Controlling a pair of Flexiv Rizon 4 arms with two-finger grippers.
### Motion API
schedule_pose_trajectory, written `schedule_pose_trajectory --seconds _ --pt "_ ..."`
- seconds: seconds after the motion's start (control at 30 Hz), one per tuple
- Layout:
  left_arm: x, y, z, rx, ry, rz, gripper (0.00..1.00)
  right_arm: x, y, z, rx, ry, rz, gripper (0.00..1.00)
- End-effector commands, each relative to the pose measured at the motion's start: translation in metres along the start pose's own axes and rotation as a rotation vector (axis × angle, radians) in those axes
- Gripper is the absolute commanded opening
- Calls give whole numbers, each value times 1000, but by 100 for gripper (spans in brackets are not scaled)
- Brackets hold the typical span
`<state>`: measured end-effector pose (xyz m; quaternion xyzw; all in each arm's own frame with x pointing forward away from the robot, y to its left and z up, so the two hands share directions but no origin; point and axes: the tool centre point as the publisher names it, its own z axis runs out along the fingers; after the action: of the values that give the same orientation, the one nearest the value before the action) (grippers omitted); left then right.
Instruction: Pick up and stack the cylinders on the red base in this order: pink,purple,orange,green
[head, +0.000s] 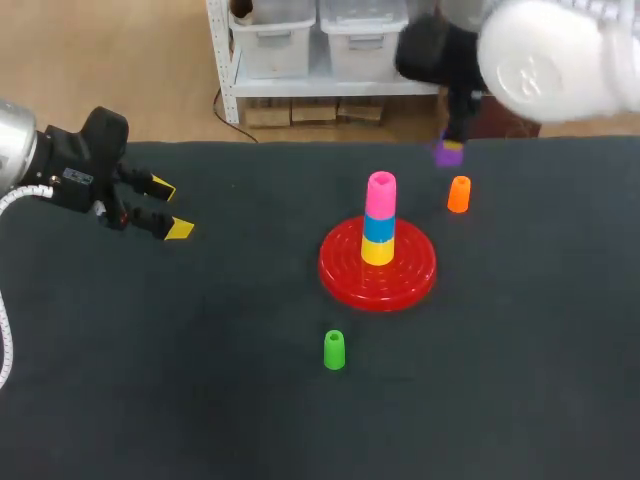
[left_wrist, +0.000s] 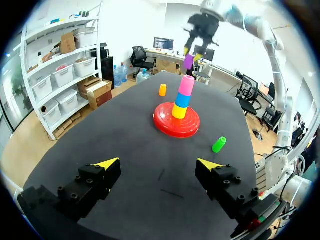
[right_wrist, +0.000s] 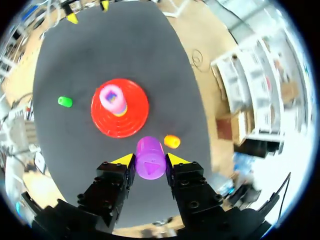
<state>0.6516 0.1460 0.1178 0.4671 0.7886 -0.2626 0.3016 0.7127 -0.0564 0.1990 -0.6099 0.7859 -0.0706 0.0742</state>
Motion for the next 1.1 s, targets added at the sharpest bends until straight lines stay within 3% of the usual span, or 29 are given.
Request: schedule_pose_trajectory --seconds 0.03,0.17,0.3,0.67,1.1 --pt "1 0 0 0 -2 1 100 -45 -17 -13 -77 86 -125 0" --pt "1 0 0 0 -2 1 100 -66 -12 -18 -82 87 -231 0" --pt "1 0 0 0 -2 1 100 -73 3 -23 -81 67 -287 0" --pt "1 0 0 0 -2 1 100 -63 49 -25 -89 39 -319 0" --pt "1 0 0 0 -2 1 100 -56 57 -1 -117 33 -276 0"
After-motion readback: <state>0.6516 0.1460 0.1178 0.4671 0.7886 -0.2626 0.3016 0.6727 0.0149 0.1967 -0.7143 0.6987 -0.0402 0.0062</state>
